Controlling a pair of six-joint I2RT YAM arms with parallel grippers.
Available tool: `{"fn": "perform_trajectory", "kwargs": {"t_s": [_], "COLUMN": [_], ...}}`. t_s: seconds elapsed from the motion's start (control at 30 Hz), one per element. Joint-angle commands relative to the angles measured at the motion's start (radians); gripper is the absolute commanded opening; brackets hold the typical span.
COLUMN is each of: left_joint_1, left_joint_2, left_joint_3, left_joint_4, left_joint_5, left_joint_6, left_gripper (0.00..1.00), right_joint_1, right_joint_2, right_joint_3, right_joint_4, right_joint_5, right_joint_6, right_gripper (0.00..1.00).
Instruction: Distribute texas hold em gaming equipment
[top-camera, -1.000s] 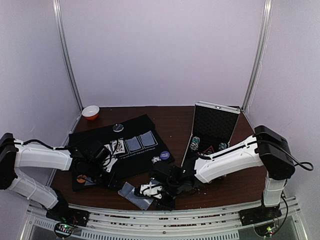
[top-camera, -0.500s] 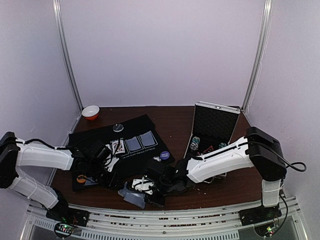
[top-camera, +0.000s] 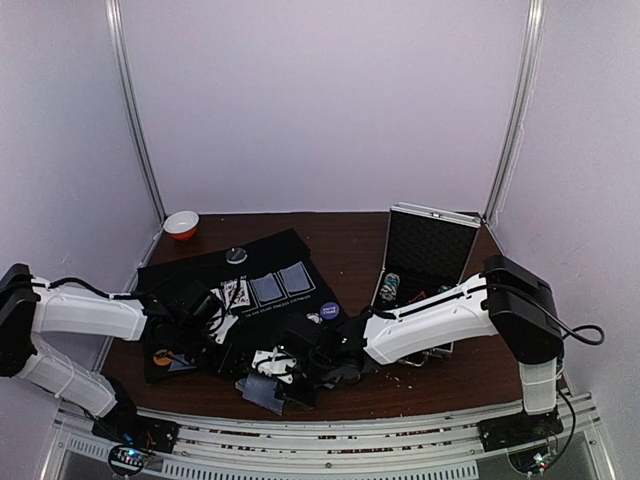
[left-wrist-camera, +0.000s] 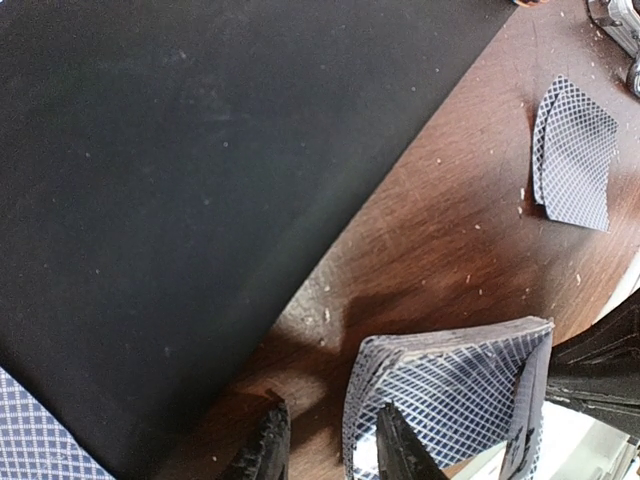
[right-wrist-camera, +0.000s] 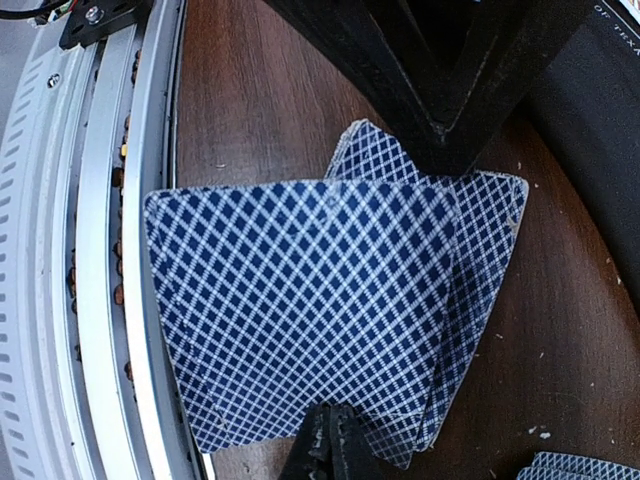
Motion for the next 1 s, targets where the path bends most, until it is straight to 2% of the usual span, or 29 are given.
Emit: {"fn": "perform_trajectory", "kwargs": {"t_s": [0.0,0.6,0.8,0.97], "left_joint_1": [-0.007,-0.008,-0.007,-0.006], "left_joint_2": [-0.007,-0.029,-0.023,-0.035], "left_joint_3": [0.004,0.036,0.040,0.037], "left_joint_4": [-0.029,-0.066,-0.067,-0.072], "left_joint_5": [-0.037,-0.079,-0.084,-0.100], "left_joint_6": [0.013,0.018,0.022,0.021], "left_gripper": [0.32,0.32,0.33,0.33], "right_joint_1": [-0.002,-0.032,-0.034,-0.033], "right_joint_2": [0.006,0.074,0.092,0.028], "right_joint_3": [0.022,0.056,0.113,0.125], "right_joint_4": [0.017,0.093,0.081,0.049], "right_joint_5": [0.023,0.018,0.006,-0.023], "right_joint_6": [0.047,0.124,0.092,0.054], "right_gripper": [0.03,0.04,0.05,0.06]}}
